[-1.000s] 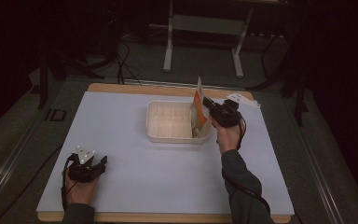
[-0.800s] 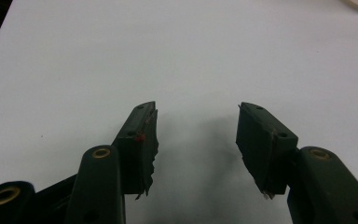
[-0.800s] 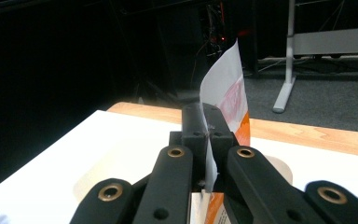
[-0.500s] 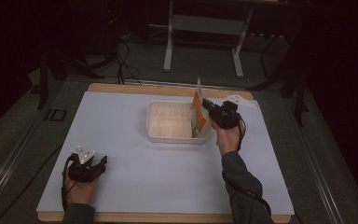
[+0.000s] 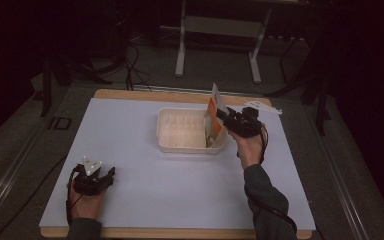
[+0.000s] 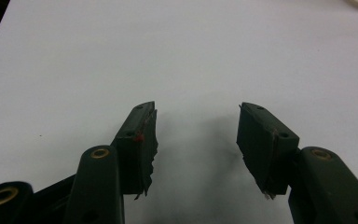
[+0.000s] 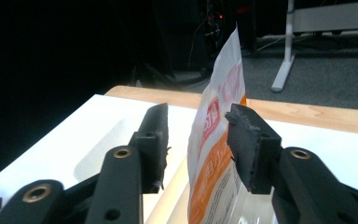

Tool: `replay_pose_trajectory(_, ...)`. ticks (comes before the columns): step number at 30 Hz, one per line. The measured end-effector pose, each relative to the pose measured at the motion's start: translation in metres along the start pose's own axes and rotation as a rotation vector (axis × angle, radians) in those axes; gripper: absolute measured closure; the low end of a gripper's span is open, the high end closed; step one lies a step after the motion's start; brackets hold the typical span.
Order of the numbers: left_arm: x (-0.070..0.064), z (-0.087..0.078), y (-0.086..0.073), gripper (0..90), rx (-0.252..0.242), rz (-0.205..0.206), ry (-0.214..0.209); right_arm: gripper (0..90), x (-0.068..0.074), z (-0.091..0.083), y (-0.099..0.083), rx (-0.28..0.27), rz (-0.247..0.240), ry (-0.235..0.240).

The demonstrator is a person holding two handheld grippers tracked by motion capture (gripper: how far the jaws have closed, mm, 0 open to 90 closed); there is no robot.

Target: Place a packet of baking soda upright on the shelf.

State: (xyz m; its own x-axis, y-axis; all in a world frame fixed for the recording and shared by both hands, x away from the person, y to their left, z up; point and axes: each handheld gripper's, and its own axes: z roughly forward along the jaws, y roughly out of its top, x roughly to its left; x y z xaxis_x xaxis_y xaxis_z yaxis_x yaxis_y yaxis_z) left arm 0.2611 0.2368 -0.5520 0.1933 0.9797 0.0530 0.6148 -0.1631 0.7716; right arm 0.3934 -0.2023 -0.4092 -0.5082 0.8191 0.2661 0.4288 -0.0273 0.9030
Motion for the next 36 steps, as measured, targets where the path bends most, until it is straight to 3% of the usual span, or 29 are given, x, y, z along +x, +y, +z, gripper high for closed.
replay_pose_trajectory(5,0.000,0.000,0.000,46.9,0.000,0.001,0.001,54.5,0.000,-0.007,0.003,0.026,-0.006,-0.017)
replay_pose_trajectory(16,0.000,0.000,0.000,46.9,-0.002,-0.005,0.003,51.3,0.003,-0.024,0.002,0.098,-0.071,-0.054)
replay_pose_trajectory(26,0.001,-0.001,0.000,46.9,-0.003,-0.006,0.003,50.1,-0.001,-0.039,-0.014,0.189,-0.092,-0.062)
replay_pose_trajectory(36,0.001,0.001,0.000,45.6,0.003,-0.014,0.011,50.0,-0.016,-0.049,-0.038,0.273,-0.073,-0.066)
